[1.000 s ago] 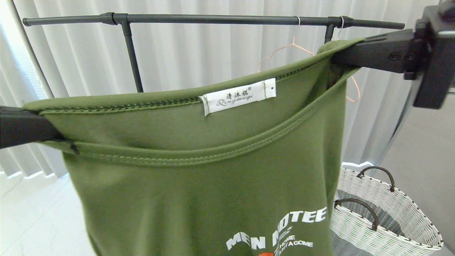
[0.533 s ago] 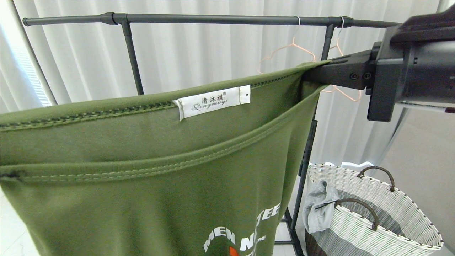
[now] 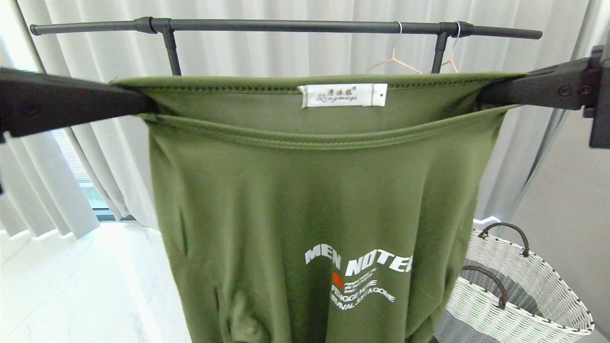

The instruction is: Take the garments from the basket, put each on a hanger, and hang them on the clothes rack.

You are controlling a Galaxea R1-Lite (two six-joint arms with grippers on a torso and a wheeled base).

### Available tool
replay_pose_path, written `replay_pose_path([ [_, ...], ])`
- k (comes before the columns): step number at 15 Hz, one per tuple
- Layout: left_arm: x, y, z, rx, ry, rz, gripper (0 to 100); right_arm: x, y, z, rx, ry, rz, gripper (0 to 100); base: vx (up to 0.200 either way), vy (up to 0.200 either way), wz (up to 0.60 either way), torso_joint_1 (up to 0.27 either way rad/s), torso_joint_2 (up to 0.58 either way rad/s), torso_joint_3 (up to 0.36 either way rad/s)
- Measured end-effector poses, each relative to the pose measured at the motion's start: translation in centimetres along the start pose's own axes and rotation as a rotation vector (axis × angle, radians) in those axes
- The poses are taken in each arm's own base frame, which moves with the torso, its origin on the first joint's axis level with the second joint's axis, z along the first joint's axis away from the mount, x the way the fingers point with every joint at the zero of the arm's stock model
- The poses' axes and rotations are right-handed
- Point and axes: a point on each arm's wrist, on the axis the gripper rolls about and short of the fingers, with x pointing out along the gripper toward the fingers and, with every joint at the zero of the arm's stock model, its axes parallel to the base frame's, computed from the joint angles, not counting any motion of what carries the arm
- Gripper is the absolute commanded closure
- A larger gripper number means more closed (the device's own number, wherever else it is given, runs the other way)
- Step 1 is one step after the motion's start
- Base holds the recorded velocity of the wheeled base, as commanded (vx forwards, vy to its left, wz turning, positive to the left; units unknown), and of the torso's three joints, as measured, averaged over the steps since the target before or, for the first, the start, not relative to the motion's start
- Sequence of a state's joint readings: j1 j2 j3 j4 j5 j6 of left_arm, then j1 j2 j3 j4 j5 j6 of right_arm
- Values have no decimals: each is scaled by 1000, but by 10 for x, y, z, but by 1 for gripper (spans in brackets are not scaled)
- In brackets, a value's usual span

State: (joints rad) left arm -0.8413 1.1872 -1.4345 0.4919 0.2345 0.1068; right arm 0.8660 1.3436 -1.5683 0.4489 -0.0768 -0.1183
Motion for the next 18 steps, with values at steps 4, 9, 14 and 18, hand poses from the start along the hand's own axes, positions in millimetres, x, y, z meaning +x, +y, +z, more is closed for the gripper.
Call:
replay_pose_path([
  [4, 32, -7, 5, 4, 21, 2, 100, -20, -2, -9, 1, 10, -59, 100, 0, 0, 0, 0, 0, 0],
  [9, 41, -9, 4, 13, 43, 2, 100, -33, -3, -11, 3, -8, -71, 100, 0, 0, 0, 0, 0, 0],
  [14, 42, -10, -2, 23, 64, 4, 100, -31, -3, -15, 1, 10, -71, 100, 0, 0, 0, 0, 0, 0],
  [18, 41, -9, -1, 24, 60, 5, 100, -30, -3, -16, 1, 13, -70, 100, 0, 0, 0, 0, 0, 0],
])
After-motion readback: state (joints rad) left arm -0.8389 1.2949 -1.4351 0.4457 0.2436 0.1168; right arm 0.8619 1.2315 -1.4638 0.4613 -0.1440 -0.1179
